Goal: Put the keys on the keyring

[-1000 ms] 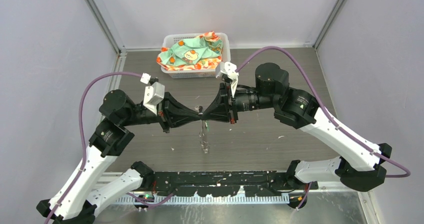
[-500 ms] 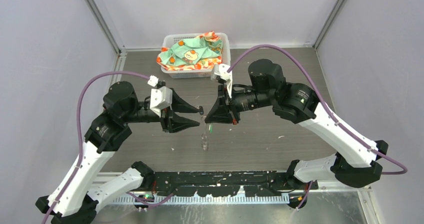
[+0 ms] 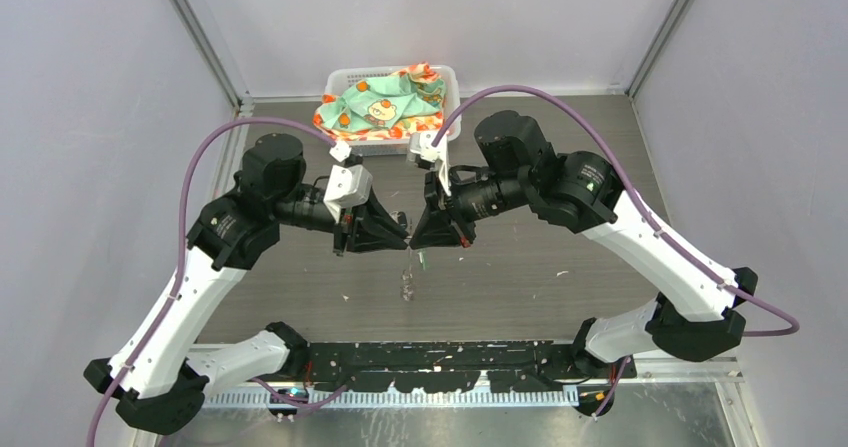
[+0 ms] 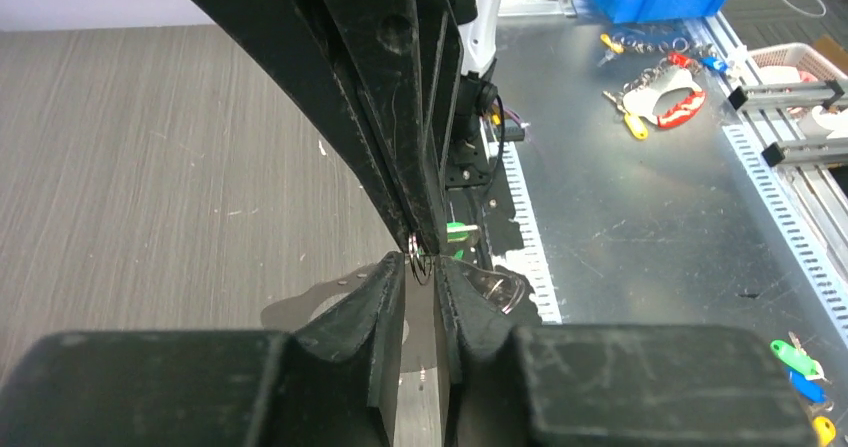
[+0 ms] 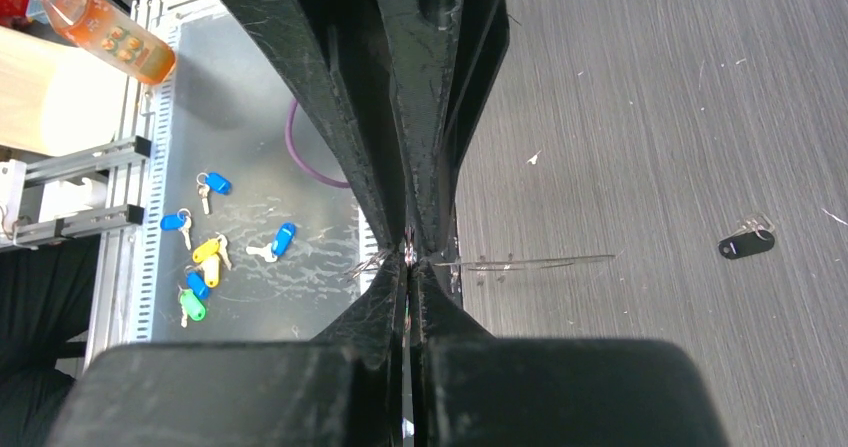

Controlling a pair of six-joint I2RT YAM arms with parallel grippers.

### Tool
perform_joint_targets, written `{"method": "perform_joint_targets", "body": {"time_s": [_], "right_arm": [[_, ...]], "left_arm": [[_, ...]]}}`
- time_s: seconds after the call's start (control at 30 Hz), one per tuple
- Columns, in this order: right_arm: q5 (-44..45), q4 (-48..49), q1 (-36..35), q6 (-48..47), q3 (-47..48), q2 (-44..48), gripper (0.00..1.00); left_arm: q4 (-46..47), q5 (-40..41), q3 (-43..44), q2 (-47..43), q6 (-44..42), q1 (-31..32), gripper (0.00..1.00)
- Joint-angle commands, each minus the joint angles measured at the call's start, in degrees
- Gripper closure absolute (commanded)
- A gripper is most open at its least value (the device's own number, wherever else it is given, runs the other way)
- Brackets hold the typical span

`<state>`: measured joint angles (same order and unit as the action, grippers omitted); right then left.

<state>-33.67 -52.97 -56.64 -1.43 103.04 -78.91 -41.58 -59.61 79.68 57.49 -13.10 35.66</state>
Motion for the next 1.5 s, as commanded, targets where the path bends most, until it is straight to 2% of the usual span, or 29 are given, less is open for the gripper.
{"method": "perform_joint_targets", "body": {"time_s": [0.0, 0.13, 0.27, 0.37, 0.4, 0.5, 0.6, 0.83, 0.97, 1.0, 1.13, 1.2, 1.33, 1.47], "right_arm": [[-1.00, -0.26, -0.55, -1.12, 3.49, 0.27, 0.99], [-1.28, -1.20, -0.63, -1.21, 4.73, -0.86, 0.99], [-1.31, -3.53, -1.15, -1.91, 7.16, -2.62, 0.99], [-0.93, -5.31, -1.55, -2.55, 8.54, -3.60, 0.99], [-0.77, -5.63, -1.70, -2.67, 8.78, -3.81, 0.99], [-0.29, -6.00, -1.80, -2.85, 9.34, -4.12, 0.99], [-0.17, -6.12, -1.88, -2.87, 9.77, -4.42, 0.99], [-0.08, -7.47, -2.58, -3.19, 10.97, -5.57, 0.99], [0.30, -7.35, -2.91, -2.95, 11.43, -5.85, 0.99], [0.79, -6.82, -2.88, -2.36, 11.27, -5.53, 0.96], [6.22, 3.12, -2.78, 0.91, 4.51, 0.11, 0.67], [8.29, 8.87, -2.30, 3.11, 0.11, 5.16, 0.59], [9.82, 15.97, -1.19, 7.11, -6.28, 11.73, 0.53], [11.75, 22.44, -1.18, 10.70, -14.44, 17.31, 0.50]], "left_arm": [[-3.68, -1.47, 2.46, -0.76, -3.26, 0.07, 0.85], [-3.64, -1.61, 2.76, -0.72, -3.34, 0.07, 0.98], [-3.78, -1.45, 3.09, -0.46, -3.24, 0.09, 0.99], [-4.77, -1.57, 3.27, -0.54, -3.88, 0.10, 0.94], [-5.15, -1.64, 3.36, -0.63, -3.97, 0.11, 0.88], [-6.25, -2.18, 3.60, -0.71, -4.28, 0.06, 0.81], [-7.05, -2.44, 3.73, -0.80, -4.35, 0.09, 0.79], [-7.20, -1.12, 3.88, -0.31, -5.75, 0.09, 0.98], [-6.71, -1.20, 3.83, -0.06, -5.32, 0.12, 1.00], [-6.08, -1.03, 3.63, -0.10, -4.62, 0.05, 1.00], [0.20, 1.68, 0.86, -1.81, 2.37, 0.05, 1.00], [6.37, 2.10, -2.27, -4.01, 8.26, 0.04, 1.00], [19.76, 3.29, -8.13, -7.94, 18.58, 0.07, 1.00], [25.91, 4.05, -9.25, -8.80, 22.90, 0.08, 1.00]]}}
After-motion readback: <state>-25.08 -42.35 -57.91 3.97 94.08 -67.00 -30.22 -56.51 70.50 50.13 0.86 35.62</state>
